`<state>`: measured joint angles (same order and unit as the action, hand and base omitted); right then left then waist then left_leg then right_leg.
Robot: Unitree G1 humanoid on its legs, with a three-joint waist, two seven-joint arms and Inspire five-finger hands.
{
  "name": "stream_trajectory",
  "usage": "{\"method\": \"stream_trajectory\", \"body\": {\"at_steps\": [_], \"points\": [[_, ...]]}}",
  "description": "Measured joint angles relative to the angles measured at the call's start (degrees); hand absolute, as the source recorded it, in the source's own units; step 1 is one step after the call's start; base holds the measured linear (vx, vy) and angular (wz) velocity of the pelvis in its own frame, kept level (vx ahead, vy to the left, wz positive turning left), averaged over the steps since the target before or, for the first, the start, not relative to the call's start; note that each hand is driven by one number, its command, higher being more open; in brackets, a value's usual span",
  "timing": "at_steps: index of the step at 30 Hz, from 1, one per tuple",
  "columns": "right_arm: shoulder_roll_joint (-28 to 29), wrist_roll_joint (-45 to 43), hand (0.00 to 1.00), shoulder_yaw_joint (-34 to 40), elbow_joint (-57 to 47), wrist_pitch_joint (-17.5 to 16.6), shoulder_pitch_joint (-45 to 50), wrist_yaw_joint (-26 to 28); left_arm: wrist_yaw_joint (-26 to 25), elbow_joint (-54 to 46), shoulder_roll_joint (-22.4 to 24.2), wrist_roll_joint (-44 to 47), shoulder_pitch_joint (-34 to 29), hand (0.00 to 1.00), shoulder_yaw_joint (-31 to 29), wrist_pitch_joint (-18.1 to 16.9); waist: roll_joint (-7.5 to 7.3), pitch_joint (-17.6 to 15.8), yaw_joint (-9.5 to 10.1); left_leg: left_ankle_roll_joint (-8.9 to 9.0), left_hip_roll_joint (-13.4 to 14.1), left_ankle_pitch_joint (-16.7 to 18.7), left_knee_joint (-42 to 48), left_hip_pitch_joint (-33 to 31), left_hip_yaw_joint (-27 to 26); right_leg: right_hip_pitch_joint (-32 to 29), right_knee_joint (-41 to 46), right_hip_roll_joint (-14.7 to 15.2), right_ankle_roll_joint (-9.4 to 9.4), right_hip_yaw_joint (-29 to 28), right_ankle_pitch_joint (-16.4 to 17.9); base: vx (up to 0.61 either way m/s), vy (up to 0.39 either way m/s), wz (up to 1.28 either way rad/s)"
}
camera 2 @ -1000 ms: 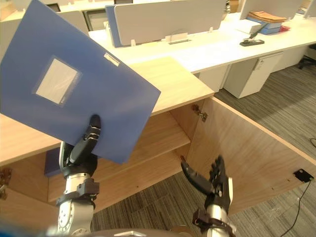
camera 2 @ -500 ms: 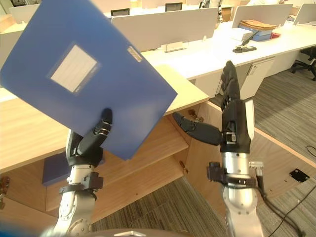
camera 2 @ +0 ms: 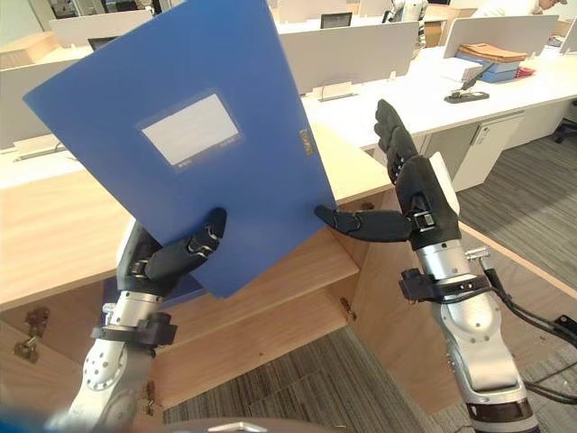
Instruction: Walk over to the cabinet, pick up the folder, carry it to the office cabinet, place the folder inside the office cabinet, then close the office cabinet door
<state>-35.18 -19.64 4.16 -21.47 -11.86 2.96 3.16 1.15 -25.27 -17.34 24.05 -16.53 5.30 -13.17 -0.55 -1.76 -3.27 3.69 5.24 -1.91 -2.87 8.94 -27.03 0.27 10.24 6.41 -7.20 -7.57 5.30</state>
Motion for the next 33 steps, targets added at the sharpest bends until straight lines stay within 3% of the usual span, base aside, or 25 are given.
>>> {"method": "stream_trajectory", "body": {"at_steps": [7, 16, 17, 25, 26, 33], "points": [[-10.63, -8.19, 1.0, -4.41, 1.64, 0.03, -3.42, 5.48, 2.08, 0.0, -5.78, -0.06, -0.08, 0.0, -0.14, -0.06, -0.77, -0.48, -0.03, -0.85, -0.93, -0.7, -1.38, 0.07, 1.37, 0.73, -1.07, 0.85, -0.25, 1.29, -0.47, -0.01, 0.013, 0.1], [-17.44, -17.77, 1.0, -14.74, 2.58, 0.04, -10.75, 9.23, 1.48, 0.01, -9.21, 0.1, -0.05, 0.0, 1.15, -0.08, -2.04, -1.21, 0.36, -1.07, -1.54, -1.14, -2.09, -0.02, 1.69, 0.89, -1.91, 1.42, -0.45, 1.77, -0.9, 0.0, 0.004, 0.01], [-17.66, -19.06, 0.0, -15.24, 2.89, 0.05, -11.21, 9.36, 1.35, 0.02, -9.22, 0.1, -0.03, 0.0, 1.15, -0.08, -2.1, -1.24, 0.44, -1.08, -1.54, -1.15, -2.09, -0.05, 1.7, 0.89, -1.95, 1.42, -0.44, 1.79, -0.93, 0.0, 0.0, 0.0], [-19.88, -26.76, 0.0, -21.53, 6.07, 0.1, -19.35, 9.11, -0.82, 0.02, -10.5, 1.66, 0.18, 0.0, 3.1, -1.15, -2.14, -1.19, 1.44, -1.11, -1.52, -1.18, -2.09, -0.12, 0.89, 0.94, -3.31, 1.35, -0.42, 1.18, -2.13, -0.01, 0.003, -0.04], [-20.14, -27.64, 0.0, -21.9, 6.07, 0.09, -20.0, 9.09, -0.81, 0.02, -11.21, 2.43, 0.23, 1.0, 3.58, -1.4, -2.15, -1.18, 1.45, -1.11, -1.53, -1.18, -2.09, -0.12, 0.84, 0.94, -3.38, 1.36, -0.42, 1.12, -2.22, -0.02, 0.006, -0.06], [-21.61, -24.28, 0.0, -23.49, 5.12, -0.06, -21.4, 9.83, 1.76, 5.82, -19.44, 8.07, 2.11, 1.0, 9.43, -3.01, -2.22, -0.88, 1.54, -1.1, -1.48, -1.18, -2.13, 0.27, -0.66, 0.74, -3.84, 1.21, -0.46, -0.17, -3.01, -0.02, 0.003, -0.1]]}}
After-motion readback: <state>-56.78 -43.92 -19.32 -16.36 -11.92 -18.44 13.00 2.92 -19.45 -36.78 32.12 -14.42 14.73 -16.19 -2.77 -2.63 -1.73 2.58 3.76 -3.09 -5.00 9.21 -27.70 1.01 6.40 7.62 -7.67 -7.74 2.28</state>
